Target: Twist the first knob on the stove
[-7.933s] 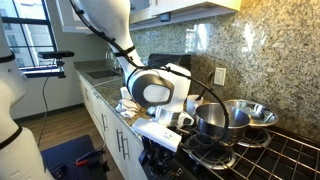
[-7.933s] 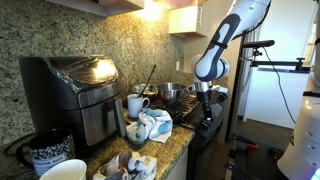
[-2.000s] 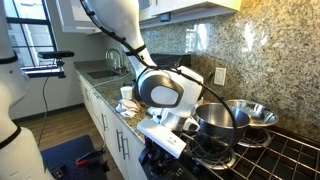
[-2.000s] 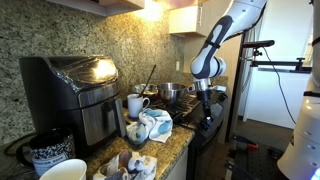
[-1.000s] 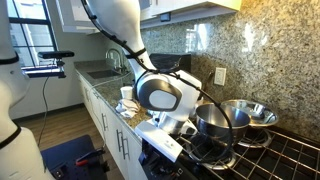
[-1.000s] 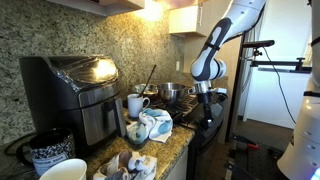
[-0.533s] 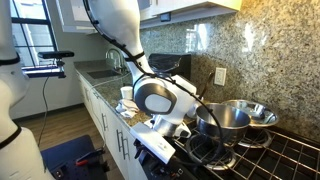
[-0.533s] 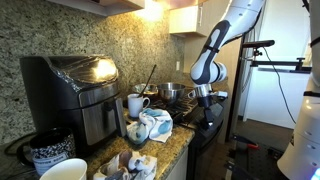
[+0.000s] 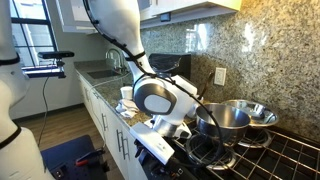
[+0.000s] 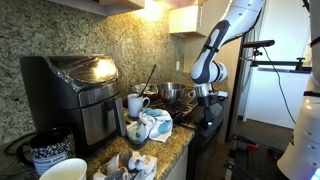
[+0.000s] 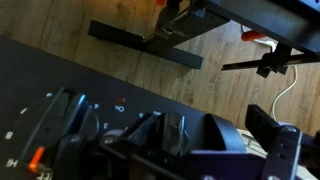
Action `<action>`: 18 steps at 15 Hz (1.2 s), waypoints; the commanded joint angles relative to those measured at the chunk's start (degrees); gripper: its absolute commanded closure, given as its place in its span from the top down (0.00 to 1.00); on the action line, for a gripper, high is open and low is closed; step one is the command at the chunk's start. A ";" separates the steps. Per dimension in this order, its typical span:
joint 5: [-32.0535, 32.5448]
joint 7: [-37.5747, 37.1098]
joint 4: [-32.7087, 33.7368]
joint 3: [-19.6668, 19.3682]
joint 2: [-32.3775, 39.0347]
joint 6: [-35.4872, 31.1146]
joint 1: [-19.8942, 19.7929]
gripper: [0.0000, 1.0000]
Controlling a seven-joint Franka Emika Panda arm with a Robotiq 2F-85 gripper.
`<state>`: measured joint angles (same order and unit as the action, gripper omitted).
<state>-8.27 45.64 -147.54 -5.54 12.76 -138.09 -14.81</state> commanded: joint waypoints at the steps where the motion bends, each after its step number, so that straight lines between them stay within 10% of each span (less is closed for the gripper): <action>1: -2.93 0.90 -0.29 0.67 -1.51 -1.71 -0.29 1.00; 18: -2.34 -0.94 0.71 -0.70 -8.30 -1.71 1.18 1.00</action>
<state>-10.14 45.67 -146.20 -5.61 7.10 -139.23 -14.45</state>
